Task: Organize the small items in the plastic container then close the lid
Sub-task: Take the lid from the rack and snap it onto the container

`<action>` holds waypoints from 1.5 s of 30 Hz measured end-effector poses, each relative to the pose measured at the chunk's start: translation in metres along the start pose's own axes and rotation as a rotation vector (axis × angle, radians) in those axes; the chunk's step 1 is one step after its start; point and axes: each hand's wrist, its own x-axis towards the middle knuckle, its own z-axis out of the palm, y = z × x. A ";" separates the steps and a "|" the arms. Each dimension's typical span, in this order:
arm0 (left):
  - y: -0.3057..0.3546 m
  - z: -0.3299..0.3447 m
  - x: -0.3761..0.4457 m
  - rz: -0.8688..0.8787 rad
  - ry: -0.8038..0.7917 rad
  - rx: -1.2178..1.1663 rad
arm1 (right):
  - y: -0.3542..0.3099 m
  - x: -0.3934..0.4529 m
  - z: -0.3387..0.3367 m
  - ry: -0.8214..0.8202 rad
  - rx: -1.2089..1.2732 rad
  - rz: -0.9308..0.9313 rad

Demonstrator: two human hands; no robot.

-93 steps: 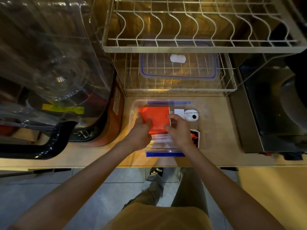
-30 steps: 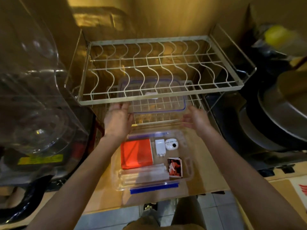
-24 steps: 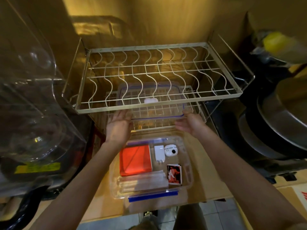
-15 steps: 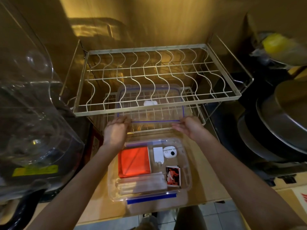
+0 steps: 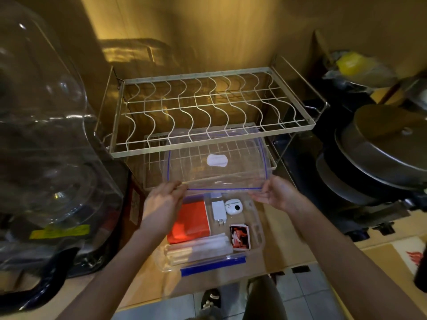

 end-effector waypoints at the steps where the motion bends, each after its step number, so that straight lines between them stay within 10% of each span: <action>1: 0.001 0.001 -0.008 -0.010 -0.034 -0.026 | 0.004 -0.004 -0.002 0.025 -0.024 0.004; 10: 0.001 -0.010 -0.061 0.093 -0.012 -0.315 | 0.053 -0.041 -0.043 0.063 -0.059 0.077; 14: 0.014 -0.015 -0.073 -0.407 0.120 -0.619 | 0.067 -0.055 -0.054 0.063 0.010 0.110; 18: 0.022 -0.027 -0.072 -1.037 -0.439 -1.384 | 0.066 -0.070 -0.055 0.032 0.024 -0.031; 28: 0.034 -0.043 -0.094 -1.154 -0.561 -1.930 | 0.059 -0.110 -0.045 0.097 -0.025 -0.275; 32: 0.034 -0.046 -0.103 -1.111 -0.538 -1.920 | 0.049 -0.121 -0.041 -0.025 -0.071 -0.444; 39: 0.020 -0.030 -0.107 -0.864 -0.200 -1.730 | 0.043 -0.111 -0.040 0.024 0.172 -0.173; 45: 0.029 -0.013 -0.098 -0.869 0.017 -1.257 | 0.057 -0.091 -0.012 0.146 -0.448 -0.408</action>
